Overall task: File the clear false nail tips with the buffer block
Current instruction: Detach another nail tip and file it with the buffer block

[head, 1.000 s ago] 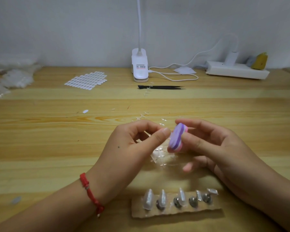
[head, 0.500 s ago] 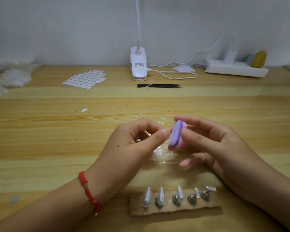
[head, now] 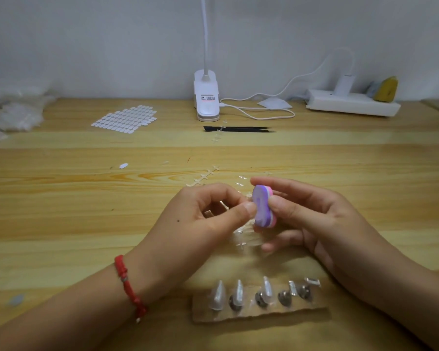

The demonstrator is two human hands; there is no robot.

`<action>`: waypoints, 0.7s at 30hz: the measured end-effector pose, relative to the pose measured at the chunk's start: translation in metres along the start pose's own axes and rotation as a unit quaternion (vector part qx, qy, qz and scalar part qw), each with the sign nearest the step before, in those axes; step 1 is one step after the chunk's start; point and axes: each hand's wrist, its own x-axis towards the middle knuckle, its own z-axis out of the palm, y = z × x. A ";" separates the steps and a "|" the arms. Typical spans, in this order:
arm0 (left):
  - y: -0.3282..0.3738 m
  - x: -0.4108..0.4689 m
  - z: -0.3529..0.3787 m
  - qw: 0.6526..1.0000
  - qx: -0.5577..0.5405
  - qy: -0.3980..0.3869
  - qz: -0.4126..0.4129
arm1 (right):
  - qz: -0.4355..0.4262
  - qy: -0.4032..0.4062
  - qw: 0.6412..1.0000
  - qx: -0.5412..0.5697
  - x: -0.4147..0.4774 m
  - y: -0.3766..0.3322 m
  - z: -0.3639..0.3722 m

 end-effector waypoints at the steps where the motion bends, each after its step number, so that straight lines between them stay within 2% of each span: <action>1: 0.000 0.000 0.000 1.000 -0.009 0.005 -0.001 | 0.005 -0.007 1.000 0.002 0.000 -0.001 0.000; 4: 0.001 0.000 0.000 1.000 -0.023 0.017 0.000 | 0.011 -0.028 0.999 -0.022 -0.001 0.000 0.000; 7: 0.002 -0.003 0.004 1.000 0.012 -0.012 0.014 | 0.008 0.000 1.000 0.002 0.001 0.001 -0.001; 11: 0.002 -0.001 0.001 1.000 -0.010 0.020 0.012 | 0.013 -0.016 0.999 -0.029 0.000 0.001 0.000; 15: 0.004 -0.003 0.004 1.000 0.006 -0.021 0.011 | 0.005 0.000 1.000 -0.017 0.001 0.001 0.000; 18: 0.002 -0.002 0.003 1.000 -0.017 0.006 0.003 | 0.011 -0.019 1.000 -0.023 0.001 0.000 0.000; 21: 0.004 -0.003 0.005 1.000 0.003 -0.009 0.016 | 0.000 -0.008 1.000 -0.022 0.003 0.002 0.002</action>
